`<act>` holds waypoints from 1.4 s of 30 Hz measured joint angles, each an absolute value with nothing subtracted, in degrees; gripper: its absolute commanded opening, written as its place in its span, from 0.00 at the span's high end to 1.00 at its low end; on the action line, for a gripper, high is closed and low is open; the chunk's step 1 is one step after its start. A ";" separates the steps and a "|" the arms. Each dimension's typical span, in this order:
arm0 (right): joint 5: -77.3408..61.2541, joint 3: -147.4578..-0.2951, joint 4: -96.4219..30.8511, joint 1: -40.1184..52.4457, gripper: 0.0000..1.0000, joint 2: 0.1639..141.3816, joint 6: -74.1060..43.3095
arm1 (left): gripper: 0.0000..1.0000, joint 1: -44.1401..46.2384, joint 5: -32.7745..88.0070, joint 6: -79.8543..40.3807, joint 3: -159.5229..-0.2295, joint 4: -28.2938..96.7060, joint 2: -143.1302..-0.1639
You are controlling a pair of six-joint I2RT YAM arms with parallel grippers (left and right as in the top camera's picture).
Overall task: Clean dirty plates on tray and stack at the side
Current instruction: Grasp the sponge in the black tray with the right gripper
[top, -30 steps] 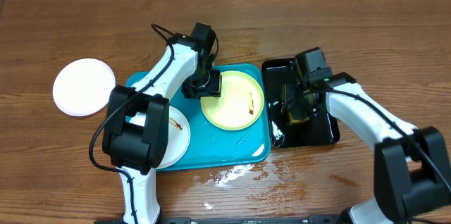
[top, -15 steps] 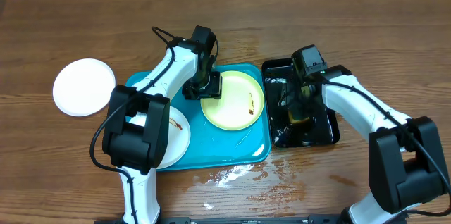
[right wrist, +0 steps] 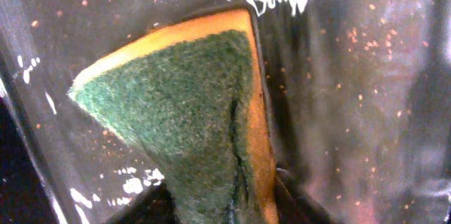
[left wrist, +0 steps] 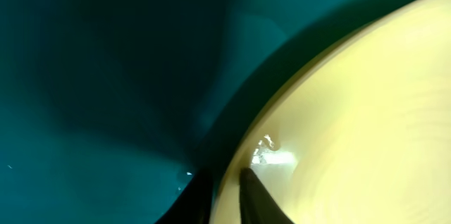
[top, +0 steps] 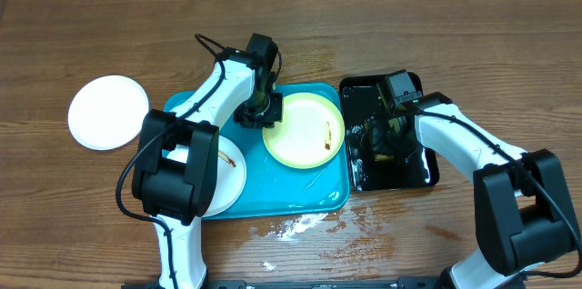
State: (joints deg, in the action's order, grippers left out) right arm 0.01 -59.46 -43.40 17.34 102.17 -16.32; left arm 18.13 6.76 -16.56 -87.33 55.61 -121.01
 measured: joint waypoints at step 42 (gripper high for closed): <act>2.76 -71.09 -52.49 17.32 0.96 102.24 -28.10 | 0.96 18.28 -4.32 -20.93 -87.70 57.95 -120.66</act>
State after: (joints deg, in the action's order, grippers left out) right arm 2.76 -71.09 -52.49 17.32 102.24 -28.10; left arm 18.28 -4.32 -20.93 -87.70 57.95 -120.66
